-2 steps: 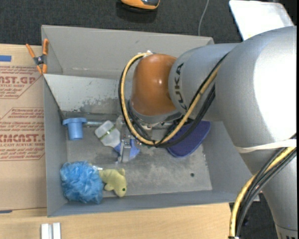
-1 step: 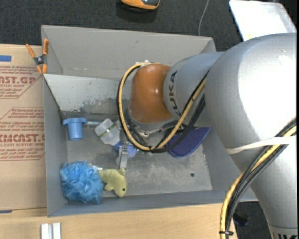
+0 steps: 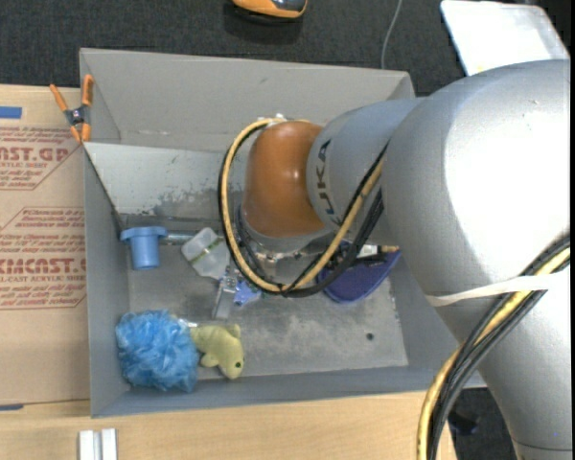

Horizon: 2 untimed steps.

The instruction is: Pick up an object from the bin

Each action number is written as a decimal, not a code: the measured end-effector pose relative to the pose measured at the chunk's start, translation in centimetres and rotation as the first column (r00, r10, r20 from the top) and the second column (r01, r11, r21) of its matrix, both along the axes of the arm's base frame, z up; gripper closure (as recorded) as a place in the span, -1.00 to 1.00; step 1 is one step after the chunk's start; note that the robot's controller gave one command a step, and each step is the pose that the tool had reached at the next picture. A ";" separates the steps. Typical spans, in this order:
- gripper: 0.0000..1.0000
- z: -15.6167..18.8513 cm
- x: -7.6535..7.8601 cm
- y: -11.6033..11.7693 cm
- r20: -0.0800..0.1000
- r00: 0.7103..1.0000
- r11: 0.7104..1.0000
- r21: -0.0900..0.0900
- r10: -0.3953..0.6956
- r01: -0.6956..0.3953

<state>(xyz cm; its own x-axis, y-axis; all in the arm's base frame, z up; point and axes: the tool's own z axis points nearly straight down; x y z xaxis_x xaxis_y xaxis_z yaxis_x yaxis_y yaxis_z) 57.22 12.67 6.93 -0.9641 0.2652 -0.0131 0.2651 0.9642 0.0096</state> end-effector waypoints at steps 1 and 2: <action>1.00 -0.7 0.6 -0.6 0.002 0.992 0.992 -0.001 0.123 -0.123; 1.00 -0.7 0.6 -0.6 0.002 0.992 0.992 -0.001 0.123 -0.123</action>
Offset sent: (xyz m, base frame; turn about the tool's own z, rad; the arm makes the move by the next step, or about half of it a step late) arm 0.0000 0.0000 0.0000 0.0000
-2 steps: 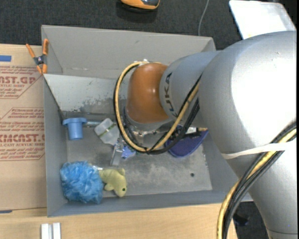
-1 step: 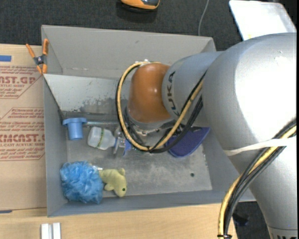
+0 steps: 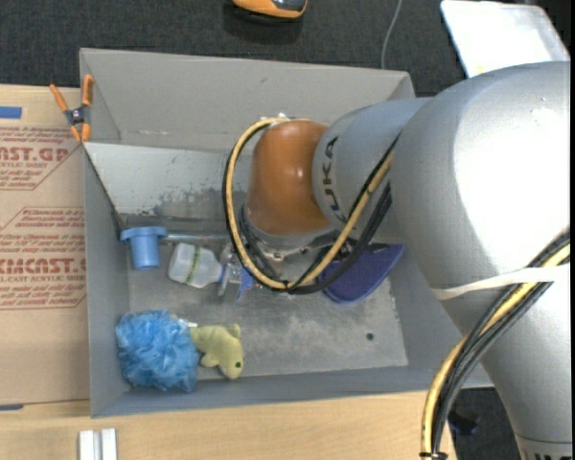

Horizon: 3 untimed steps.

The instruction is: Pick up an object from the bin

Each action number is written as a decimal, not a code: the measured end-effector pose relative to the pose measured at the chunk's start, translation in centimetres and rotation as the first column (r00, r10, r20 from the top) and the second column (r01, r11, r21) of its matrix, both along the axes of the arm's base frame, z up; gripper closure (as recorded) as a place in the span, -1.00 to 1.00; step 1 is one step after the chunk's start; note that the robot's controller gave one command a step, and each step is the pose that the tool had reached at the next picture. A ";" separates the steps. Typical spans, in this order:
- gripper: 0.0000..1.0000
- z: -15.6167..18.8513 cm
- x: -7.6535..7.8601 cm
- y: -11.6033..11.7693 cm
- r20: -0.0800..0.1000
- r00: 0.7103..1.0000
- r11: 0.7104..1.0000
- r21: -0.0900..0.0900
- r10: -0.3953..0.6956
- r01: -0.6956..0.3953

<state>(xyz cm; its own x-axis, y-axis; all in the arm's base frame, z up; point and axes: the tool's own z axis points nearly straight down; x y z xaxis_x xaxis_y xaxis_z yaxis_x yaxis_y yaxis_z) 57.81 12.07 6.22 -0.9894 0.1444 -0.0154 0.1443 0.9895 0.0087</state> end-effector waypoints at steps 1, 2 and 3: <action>1.00 2.0 -0.1 0.0 -0.002 1.000 1.000 0.000 0.001 -0.001; 1.00 4.9 -0.2 0.1 -0.004 1.000 1.000 0.000 0.001 -0.001; 1.00 7.8 -0.1 0.1 -0.003 1.000 1.000 0.001 0.002 -0.002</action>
Offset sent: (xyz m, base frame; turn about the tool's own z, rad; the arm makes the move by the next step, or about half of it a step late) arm -0.0009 0.0003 0.0649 -0.0004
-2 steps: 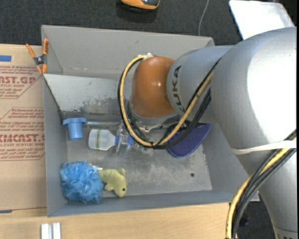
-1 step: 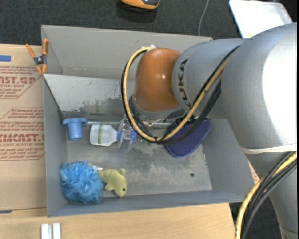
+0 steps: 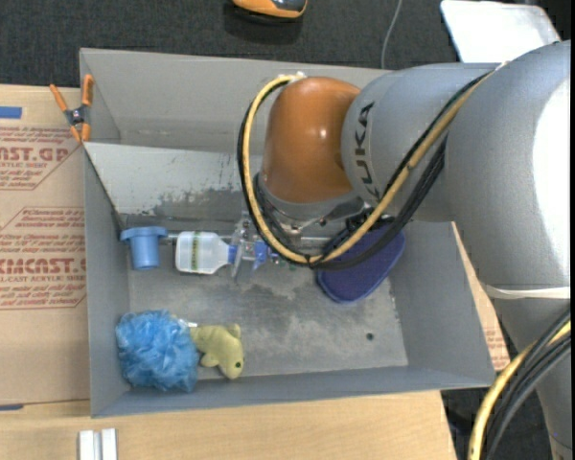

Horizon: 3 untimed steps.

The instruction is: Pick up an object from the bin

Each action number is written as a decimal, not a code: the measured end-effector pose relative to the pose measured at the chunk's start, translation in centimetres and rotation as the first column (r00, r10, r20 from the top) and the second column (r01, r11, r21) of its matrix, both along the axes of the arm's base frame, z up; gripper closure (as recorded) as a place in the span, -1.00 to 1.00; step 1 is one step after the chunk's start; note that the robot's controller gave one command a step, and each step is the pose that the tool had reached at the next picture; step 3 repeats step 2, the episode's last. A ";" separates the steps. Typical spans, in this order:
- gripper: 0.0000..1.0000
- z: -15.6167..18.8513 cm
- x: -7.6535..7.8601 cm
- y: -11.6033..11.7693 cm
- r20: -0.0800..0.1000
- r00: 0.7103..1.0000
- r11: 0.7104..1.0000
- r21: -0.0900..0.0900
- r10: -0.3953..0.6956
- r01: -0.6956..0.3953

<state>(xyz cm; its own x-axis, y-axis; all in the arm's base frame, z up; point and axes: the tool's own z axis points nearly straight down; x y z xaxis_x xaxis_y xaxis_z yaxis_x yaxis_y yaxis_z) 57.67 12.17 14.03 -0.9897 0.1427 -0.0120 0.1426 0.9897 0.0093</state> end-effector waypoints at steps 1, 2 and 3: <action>1.00 2.8 0.0 0.0 0.001 1.000 1.000 0.001 0.000 0.000; 1.00 5.3 0.0 0.1 0.001 1.000 1.000 0.001 0.001 -0.001; 1.00 5.3 0.0 0.1 0.001 1.000 1.000 0.001 0.001 -0.001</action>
Offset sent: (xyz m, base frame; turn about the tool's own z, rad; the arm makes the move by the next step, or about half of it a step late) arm 0.0002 0.0002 0.0609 -0.0003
